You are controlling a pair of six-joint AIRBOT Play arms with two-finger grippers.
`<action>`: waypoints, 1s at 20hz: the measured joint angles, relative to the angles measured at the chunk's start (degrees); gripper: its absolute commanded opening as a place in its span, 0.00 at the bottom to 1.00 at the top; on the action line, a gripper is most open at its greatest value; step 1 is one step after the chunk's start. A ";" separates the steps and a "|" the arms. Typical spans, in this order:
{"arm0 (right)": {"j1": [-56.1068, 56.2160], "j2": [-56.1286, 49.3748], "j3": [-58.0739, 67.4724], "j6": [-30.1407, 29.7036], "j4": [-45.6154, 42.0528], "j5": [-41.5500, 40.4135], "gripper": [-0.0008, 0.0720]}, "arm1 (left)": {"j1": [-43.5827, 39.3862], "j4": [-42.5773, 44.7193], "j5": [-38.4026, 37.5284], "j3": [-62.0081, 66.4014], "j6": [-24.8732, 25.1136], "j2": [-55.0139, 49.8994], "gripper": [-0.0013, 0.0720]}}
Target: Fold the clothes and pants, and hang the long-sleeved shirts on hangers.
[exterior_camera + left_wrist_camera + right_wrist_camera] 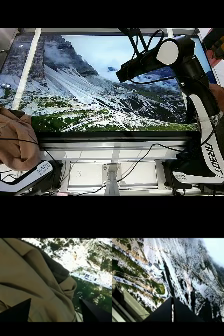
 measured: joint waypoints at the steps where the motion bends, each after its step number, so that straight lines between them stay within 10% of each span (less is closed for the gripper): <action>1: 0.00 0.00 -0.02 0.00 0.00 -0.02 0.05 | 0.00 0.52 0.00 0.00 -1.53 -0.59 0.96; 20: 0.00 0.00 0.00 0.00 0.00 -0.11 0.05 | 0.04 14.99 0.63 -11.37 -24.63 -8.52 0.95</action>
